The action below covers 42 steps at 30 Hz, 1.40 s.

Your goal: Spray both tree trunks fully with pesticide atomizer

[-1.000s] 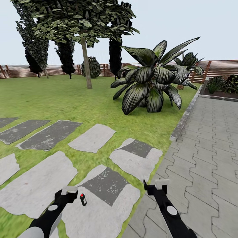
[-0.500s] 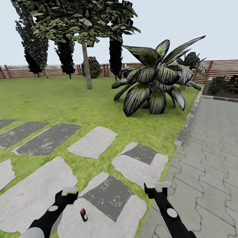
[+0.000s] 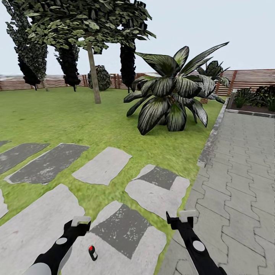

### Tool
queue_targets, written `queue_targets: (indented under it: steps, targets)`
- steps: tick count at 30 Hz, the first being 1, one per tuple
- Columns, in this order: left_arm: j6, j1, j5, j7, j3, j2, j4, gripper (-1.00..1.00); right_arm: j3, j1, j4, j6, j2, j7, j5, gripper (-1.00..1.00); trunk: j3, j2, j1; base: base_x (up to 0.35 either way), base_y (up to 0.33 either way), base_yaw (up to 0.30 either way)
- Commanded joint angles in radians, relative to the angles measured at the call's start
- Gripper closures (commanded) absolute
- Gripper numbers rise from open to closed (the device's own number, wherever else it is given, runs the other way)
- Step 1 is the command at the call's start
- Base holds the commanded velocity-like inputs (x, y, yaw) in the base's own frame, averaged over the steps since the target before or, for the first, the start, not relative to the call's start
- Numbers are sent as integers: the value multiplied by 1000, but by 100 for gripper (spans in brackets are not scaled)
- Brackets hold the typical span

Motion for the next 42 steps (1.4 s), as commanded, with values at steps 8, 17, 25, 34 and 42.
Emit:
queue_targets:
  steps: [8, 17, 25, 34, 42]
  targets:
    - [0, -1, 0, 0, -1, -1, 0, -100, 0, 0, -1, -1, 0, 0, 0, -100, -22, -49, 27, 0, 0, -6]
    - [0, 0, 1, 0, 0, -1, 1, -100, 0, 0, 0, -1, -1, -1, 0, -100, -51, -112, 61, 0, 0, 0]
    - [-2, 1, 0, -1, 0, -1, 1, -100, 0, 0, 0, -1, -1, -1, -1, -100, -87, -168, 92, 0, 0, 0]
    - [-108, 4, 0, -1, -1, -7, 13, -100, -2, 0, -2, -1, -1, -1, -2, -100, -129, -231, 126, 0, 0, 0]
    - [-119, 5, 0, 0, -2, -9, 27, -100, -2, 0, -2, -1, -1, -1, -2, -100, -167, -287, 157, 0, 0, 0]
